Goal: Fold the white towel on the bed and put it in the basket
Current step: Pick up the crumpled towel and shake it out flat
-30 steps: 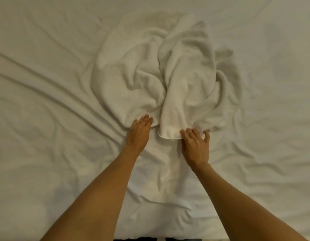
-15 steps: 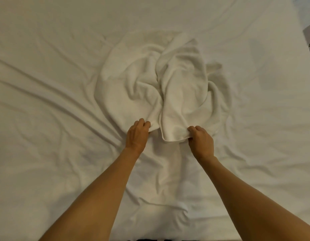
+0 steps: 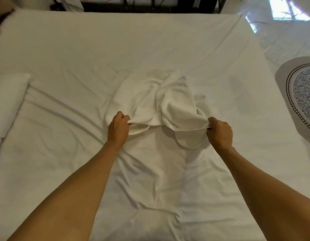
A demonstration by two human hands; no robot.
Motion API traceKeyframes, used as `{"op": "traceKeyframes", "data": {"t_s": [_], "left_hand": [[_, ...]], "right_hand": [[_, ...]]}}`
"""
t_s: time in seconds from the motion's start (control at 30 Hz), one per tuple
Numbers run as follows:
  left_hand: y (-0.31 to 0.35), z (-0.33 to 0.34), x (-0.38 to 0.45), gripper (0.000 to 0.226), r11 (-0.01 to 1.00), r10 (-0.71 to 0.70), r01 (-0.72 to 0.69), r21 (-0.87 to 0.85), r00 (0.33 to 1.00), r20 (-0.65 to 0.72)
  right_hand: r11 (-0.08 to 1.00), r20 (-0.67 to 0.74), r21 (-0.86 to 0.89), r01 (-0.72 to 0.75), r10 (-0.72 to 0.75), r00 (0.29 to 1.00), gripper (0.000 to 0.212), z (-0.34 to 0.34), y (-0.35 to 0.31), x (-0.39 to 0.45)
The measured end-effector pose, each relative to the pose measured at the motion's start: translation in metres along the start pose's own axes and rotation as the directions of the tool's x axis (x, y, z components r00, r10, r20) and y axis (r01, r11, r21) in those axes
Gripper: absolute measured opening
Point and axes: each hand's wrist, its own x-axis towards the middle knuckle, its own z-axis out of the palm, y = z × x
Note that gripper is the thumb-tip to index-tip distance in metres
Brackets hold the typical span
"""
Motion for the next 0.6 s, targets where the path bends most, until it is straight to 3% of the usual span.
{"op": "traceKeyframes", "data": {"t_s": [0.37, 0.6], "left_hand": [[-0.018, -0.083, 0.014, 0.020, 0.992, -0.130, 0.129, -0.008, 0.989, -0.067], [-0.027, -0.164, 0.024, 0.027, 0.977, -0.202, 0.168, -0.133, 0.931, -0.305]], "right_hand": [[0.999, -0.105, 0.031, -0.020, 0.024, 0.994, 0.033, -0.084, 0.007, 0.022], [0.995, -0.181, -0.015, -0.095, 0.091, 0.979, 0.028, -0.142, 0.015, 0.043]]}}
